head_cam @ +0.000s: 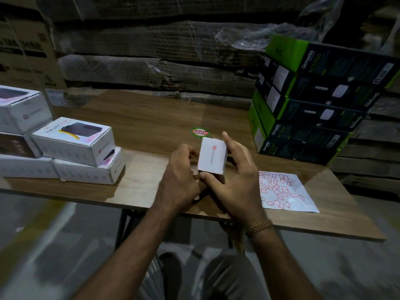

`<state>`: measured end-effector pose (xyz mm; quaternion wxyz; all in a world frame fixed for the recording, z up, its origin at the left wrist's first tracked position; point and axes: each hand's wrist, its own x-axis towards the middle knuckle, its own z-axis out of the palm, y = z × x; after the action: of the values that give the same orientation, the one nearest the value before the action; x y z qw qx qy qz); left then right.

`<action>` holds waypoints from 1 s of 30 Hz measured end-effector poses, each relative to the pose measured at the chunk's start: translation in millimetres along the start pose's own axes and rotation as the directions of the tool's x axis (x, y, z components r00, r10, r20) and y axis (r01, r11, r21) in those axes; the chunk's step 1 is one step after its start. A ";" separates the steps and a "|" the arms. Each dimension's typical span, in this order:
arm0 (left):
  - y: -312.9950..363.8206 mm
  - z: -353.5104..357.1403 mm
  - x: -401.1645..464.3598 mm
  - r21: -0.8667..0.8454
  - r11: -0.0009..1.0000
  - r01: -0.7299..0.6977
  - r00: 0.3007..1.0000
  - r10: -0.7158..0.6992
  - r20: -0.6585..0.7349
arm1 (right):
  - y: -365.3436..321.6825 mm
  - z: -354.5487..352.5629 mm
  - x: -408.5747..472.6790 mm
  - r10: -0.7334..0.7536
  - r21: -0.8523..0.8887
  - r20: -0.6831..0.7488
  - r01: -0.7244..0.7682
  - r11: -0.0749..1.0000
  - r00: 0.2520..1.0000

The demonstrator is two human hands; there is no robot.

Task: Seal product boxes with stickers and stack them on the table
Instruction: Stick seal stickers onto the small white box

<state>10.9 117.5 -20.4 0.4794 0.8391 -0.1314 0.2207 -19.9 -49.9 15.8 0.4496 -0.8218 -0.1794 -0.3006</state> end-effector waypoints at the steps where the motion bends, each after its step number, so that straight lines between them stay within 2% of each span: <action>1: 1.3 -0.4 -0.2 -0.064 0.998 0.009 1.000 -0.007 0.029 | -0.3 -2.1 3.3 0.000 -0.009 0.042 0.000 1.000 0.999; 3: 5.4 -2.3 -0.7 -0.144 0.990 0.012 0.998 -0.003 0.063 | 2.3 -7.7 10.2 0.030 0.000 0.127 -0.031 1.000 0.991; 6: 14.5 -7.2 -1.8 -0.114 0.993 -0.033 0.996 0.043 0.084 | 5.1 -16.1 18.1 0.073 0.031 0.238 -0.083 0.996 0.968; 8: 16.7 -7.7 -1.7 -0.111 0.990 -0.091 0.989 0.103 0.103 | 4.8 -19.2 20.6 0.081 0.042 0.260 -0.095 0.995 0.962; 11: 13.4 -8.2 -1.2 -0.131 0.990 -0.060 0.994 0.072 0.088 | 5.6 -17.6 19.5 0.071 0.058 0.182 -0.083 0.995 0.981; 14: 9.4 -7.2 -2.4 -0.068 0.998 0.006 0.996 0.001 0.095 | 12.0 -13.7 16.1 0.026 0.010 0.119 -0.028 1.000 0.993; 16: 8.9 -5.7 -2.6 -0.045 0.999 0.031 0.994 -0.026 0.106 | 17.8 -12.2 14.2 0.028 0.013 0.116 -0.030 0.999 0.993; 24: 13.4 -8.7 -1.3 0.027 0.999 0.024 1.000 -0.024 -0.004 | 25.9 -2.8 2.5 0.018 0.006 0.144 -0.019 1.000 0.989; 27: 17.6 -9.2 -3.3 0.018 0.999 -0.030 0.999 0.031 -0.033 | 20.6 -14.6 -2.8 0.096 0.009 0.044 -0.097 0.995 0.994; 30: 29.5 -0.1 -11.0 0.134 0.962 -0.240 0.966 0.250 -0.064 | 26.8 -38.8 -11.9 0.180 -0.035 -0.143 -0.187 0.982 0.973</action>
<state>-11.4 102.8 -3.8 0.3999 0.8352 -0.2008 0.3198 -26.6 -97.3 7.2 0.4667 -0.8225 -0.0635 -0.3188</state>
